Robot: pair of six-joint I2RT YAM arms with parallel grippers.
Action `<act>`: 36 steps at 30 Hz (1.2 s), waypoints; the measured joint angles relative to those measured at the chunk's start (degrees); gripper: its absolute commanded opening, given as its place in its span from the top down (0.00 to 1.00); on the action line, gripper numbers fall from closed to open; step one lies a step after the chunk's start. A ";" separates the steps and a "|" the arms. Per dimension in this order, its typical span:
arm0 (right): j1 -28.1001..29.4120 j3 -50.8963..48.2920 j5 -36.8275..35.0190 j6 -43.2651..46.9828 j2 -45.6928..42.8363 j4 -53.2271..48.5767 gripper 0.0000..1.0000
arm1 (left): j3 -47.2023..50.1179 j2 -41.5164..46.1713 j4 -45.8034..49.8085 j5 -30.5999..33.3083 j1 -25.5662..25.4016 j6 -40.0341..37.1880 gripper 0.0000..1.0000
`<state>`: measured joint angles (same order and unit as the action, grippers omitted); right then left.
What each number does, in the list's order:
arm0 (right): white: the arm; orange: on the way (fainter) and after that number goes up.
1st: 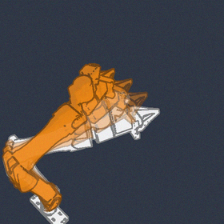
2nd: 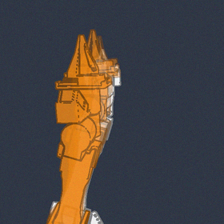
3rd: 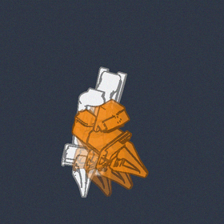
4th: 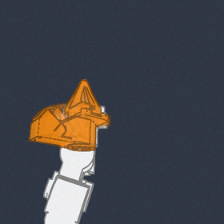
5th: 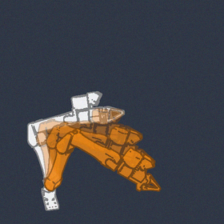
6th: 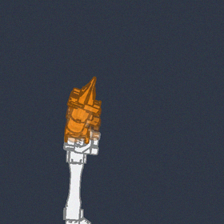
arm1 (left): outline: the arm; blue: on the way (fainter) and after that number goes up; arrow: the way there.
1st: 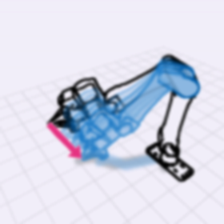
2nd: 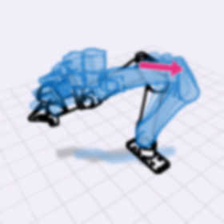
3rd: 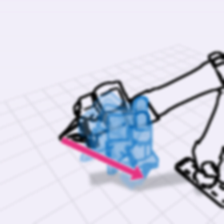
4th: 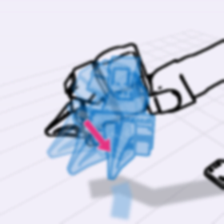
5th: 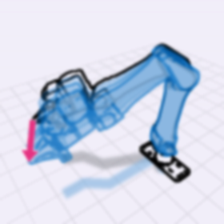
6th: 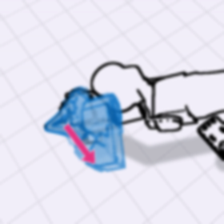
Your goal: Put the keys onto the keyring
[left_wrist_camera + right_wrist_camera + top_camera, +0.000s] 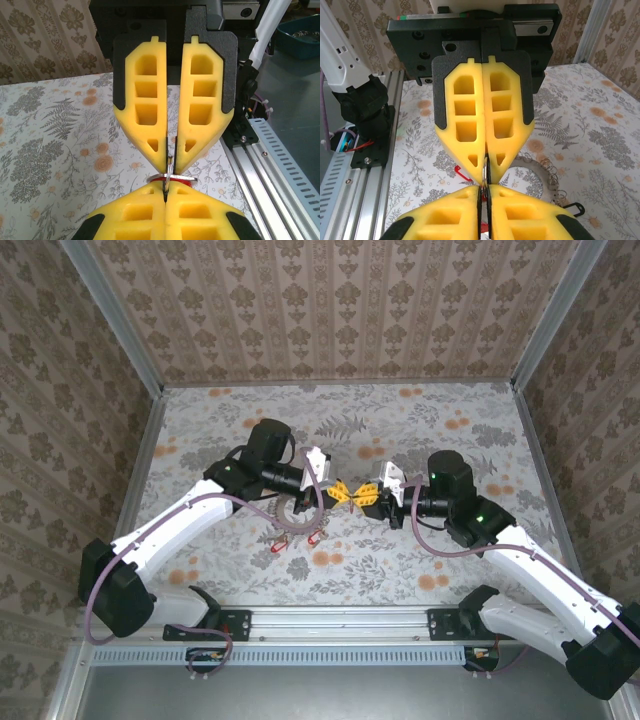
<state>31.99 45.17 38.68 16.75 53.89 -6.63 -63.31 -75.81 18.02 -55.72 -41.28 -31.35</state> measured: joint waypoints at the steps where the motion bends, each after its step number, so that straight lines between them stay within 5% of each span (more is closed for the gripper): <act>1: 0.00 0.00 0.00 0.00 0.00 0.00 0.85 | 0.00 0.00 0.00 0.02 0.00 0.00 1.00; 14: 0.00 0.00 0.37 0.13 0.09 0.17 0.83 | 0.00 -0.24 0.00 0.00 0.00 0.00 1.00; 21: -0.22 0.00 0.44 -0.33 0.94 0.52 1.00 | 0.00 -0.46 0.79 0.11 0.02 0.02 1.00; 26: -0.20 0.00 0.37 -0.24 1.27 0.52 1.00 | 0.00 -0.50 0.61 0.22 0.48 1.14 0.64; 28: -0.20 -0.02 0.26 -0.24 1.25 0.55 1.00 | 0.07 -0.39 -0.17 0.07 1.92 2.84 0.39; 31: -0.20 -0.98 -0.76 -0.26 1.22 0.63 1.00 | 0.79 0.87 -0.87 0.11 6.62 7.19 0.32; 36: -0.15 -3.52 -4.31 -0.20 1.11 -0.15 1.00 | 2.69 4.74 -0.63 4.20 16.63 17.92 0.34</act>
<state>31.83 41.65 34.37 16.56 55.00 -6.79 -60.62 -71.07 17.39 -51.53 -24.64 -13.43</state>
